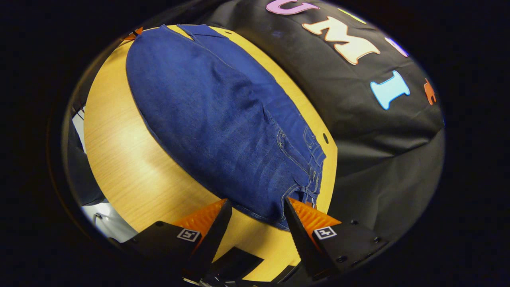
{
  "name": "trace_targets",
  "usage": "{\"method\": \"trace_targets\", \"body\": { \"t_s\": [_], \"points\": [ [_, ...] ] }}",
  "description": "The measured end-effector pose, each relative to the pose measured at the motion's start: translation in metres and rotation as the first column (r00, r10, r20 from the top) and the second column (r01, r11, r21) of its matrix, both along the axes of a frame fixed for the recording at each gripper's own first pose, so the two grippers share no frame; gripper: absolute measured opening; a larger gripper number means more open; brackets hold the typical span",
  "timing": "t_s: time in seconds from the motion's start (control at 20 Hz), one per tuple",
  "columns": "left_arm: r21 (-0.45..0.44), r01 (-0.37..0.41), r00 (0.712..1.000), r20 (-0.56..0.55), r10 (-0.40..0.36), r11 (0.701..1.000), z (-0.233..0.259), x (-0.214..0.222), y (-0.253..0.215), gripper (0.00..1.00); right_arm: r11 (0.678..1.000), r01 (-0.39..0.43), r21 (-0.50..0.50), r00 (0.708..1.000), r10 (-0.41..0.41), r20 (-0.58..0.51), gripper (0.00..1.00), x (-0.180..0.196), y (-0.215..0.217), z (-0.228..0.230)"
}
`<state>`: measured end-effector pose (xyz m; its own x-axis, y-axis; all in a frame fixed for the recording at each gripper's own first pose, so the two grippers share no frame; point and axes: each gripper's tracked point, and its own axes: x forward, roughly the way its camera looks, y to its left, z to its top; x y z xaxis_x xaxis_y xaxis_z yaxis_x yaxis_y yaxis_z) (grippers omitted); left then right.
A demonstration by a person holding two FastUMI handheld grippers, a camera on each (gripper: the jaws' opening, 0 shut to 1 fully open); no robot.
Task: Grasp the waist and the cuffs of the jeans and fold them to make the two legs overlap; first hold the waist and fold one-third of the jeans toward the cuffs, then hold the cuffs and fold the remaining one-third in the same direction to finish folding.
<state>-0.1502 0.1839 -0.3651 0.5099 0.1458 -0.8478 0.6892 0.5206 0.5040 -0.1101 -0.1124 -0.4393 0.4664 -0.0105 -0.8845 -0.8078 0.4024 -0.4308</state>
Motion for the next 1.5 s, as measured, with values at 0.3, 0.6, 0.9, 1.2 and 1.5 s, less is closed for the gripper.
{"method": "trace_targets", "body": {
  "t_s": [0.3,0.6,0.9,1.2,1.5],
  "points": [
    [-0.003,-0.053,0.999,-0.005,0.053,0.999,0.001,0.000,0.001,0.00,0.992,-0.121,-0.048,0.992,0.118,-0.051,0.24,0.001,0.005,-0.023],
    [-0.037,-0.141,0.990,0.016,0.142,0.989,0.004,0.003,0.000,0.00,0.999,-0.035,-0.012,0.999,0.035,-0.002,0.03,0.010,0.003,-0.017],
    [-0.094,-0.221,0.968,0.100,0.230,0.971,0.042,0.039,-0.001,0.00,0.995,0.087,0.059,0.992,-0.092,0.091,0.03,0.035,0.015,0.021],
    [-0.200,-0.323,0.917,0.177,0.358,0.925,0.084,0.115,0.002,0.00,0.955,0.218,0.201,0.942,-0.260,0.213,0.03,0.107,0.038,0.070],
    [-0.242,-0.361,0.881,0.227,0.415,0.900,0.099,0.192,0.006,0.00,0.901,0.282,0.331,0.879,-0.380,0.287,0.03,0.180,0.061,0.082]
  ]
}}
